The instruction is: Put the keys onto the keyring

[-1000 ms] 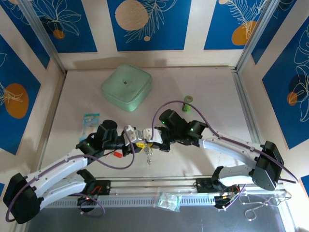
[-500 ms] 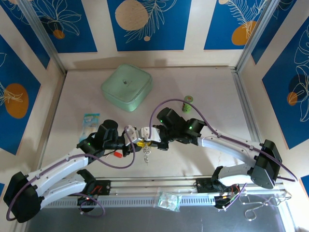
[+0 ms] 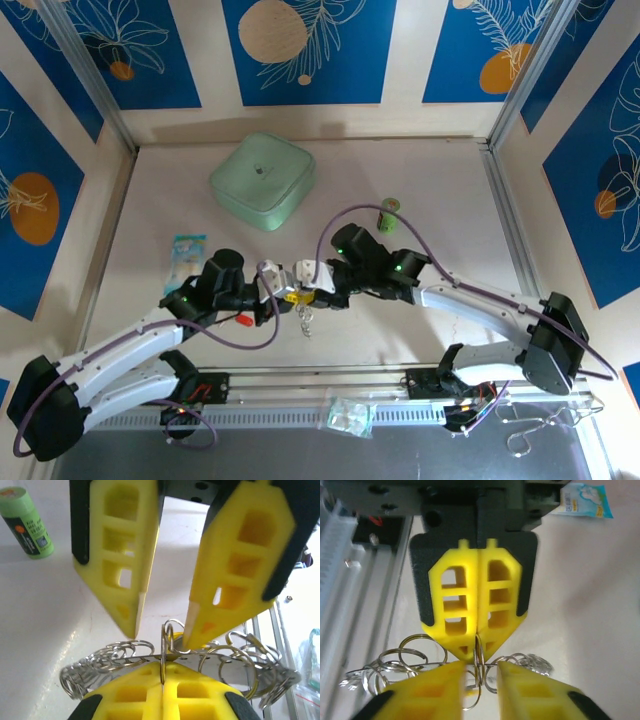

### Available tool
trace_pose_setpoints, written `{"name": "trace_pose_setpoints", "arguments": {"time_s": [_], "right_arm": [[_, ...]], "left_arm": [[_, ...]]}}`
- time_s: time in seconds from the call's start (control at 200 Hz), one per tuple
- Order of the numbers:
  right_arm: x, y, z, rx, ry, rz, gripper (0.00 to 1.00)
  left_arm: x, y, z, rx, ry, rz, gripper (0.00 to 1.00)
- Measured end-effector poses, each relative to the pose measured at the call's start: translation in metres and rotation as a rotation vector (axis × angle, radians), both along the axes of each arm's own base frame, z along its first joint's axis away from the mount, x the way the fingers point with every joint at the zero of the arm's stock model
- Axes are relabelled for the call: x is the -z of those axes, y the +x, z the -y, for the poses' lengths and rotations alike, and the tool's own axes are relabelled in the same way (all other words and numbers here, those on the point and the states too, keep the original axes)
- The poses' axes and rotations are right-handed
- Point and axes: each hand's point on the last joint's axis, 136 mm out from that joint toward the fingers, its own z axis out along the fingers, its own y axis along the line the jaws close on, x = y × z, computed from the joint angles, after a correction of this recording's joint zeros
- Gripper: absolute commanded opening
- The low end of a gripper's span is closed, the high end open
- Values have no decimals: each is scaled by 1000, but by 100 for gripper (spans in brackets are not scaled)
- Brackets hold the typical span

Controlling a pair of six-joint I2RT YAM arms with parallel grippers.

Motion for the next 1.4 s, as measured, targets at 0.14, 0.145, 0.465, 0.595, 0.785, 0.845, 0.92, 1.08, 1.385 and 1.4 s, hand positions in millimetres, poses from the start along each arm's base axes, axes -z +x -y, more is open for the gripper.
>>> {"name": "trace_pose_setpoints", "arguments": {"time_s": [0.14,0.145,0.465,0.595,0.785,0.845,0.92,1.08,1.385,1.4], "right_arm": [[-5,-1,20,53,144,-57,36],[-5,-1,20,56,150,-61,36],[-17,-9,11,38,296,-144,37],[-22,-9,9,40,320,-153,34],[-23,-7,5,38,335,-164,22],[-21,-6,3,39,334,-173,18],[-18,-6,2,37,331,-180,14],[-19,-8,0,22,337,-191,7],[-10,-11,3,3,285,-189,0],[-10,-10,3,2,277,-183,0]], "left_arm": [[-11,0,2,6,-67,57,0],[-11,0,2,6,-69,57,0],[-19,-1,5,23,-118,87,0],[-20,-3,6,33,-130,93,0],[-19,-5,6,45,-135,91,0],[-19,-5,6,47,-138,93,0],[-20,-5,6,46,-139,93,0],[-21,-5,7,44,-147,95,0],[-15,1,4,0,-112,69,37],[-15,1,4,-2,-108,70,37]]}}
